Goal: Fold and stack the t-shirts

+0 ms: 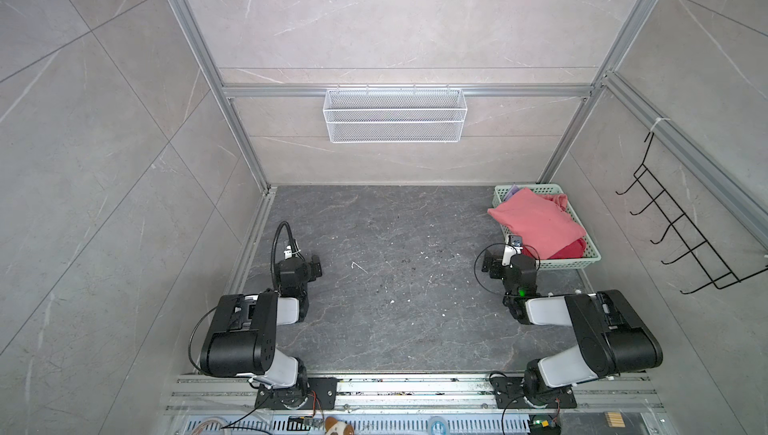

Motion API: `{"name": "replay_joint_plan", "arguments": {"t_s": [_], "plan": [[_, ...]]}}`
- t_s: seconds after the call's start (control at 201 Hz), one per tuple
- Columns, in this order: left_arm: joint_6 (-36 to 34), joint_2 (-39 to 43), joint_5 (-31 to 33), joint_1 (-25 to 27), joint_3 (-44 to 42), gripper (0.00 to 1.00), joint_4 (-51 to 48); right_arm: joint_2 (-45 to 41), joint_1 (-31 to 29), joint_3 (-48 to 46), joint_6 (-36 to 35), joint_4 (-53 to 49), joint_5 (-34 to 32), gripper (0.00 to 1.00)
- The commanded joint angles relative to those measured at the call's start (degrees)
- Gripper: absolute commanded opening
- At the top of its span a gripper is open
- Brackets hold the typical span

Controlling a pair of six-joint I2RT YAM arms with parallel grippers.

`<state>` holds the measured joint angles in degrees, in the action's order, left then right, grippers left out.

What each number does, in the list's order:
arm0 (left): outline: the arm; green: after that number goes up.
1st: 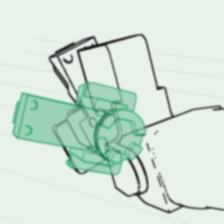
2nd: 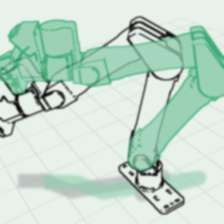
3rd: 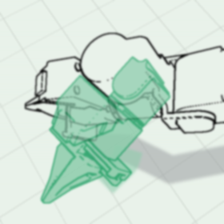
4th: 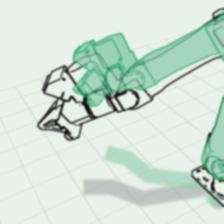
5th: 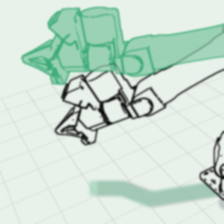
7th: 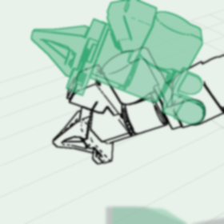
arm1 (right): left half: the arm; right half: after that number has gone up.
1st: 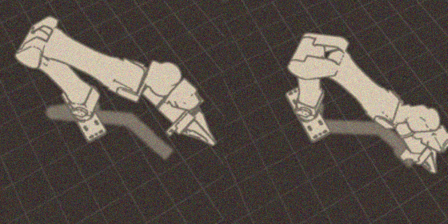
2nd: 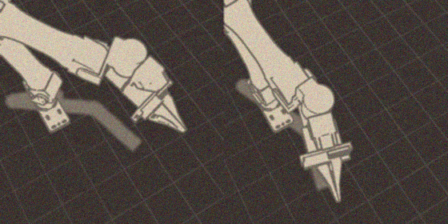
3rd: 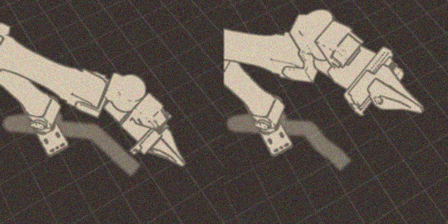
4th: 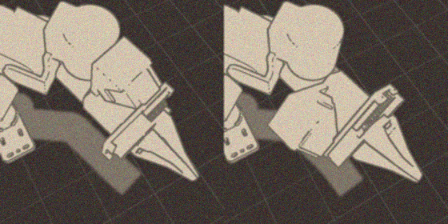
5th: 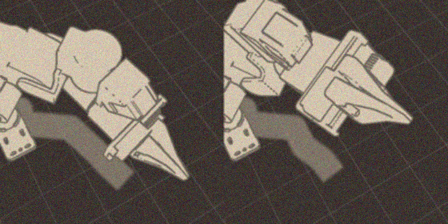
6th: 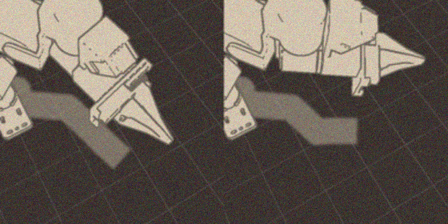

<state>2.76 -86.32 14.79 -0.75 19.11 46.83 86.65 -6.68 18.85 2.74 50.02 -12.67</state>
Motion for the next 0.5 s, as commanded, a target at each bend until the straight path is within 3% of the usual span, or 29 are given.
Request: {"name": "replay_joint_plan", "arguments": {"t_s": [0.0,0.289,0.463,0.493], "plan": [[-0.15,0.28,-0.18,-0.16,0.74,1.00,3.23,-0.06,0.00,0.92,-0.77,1.40,-0.34,1.00],[-0.19,0.27,-0.15,-0.15,0.83,1.00,3.23,-0.46,0.00,1.40,-0.96,1.22,-0.21,0.99],[-0.47,0.55,-0.08,-0.13,0.71,1.00,4.18,-8.05,-0.10,9.50,-2.15,-19.66,2.06,1.00],[-0.98,2.01,-0.54,-0.04,1.77,1.00,0.85,-10.11,-0.28,10.61,-2.37,-22.31,2.84,1.00]]}}
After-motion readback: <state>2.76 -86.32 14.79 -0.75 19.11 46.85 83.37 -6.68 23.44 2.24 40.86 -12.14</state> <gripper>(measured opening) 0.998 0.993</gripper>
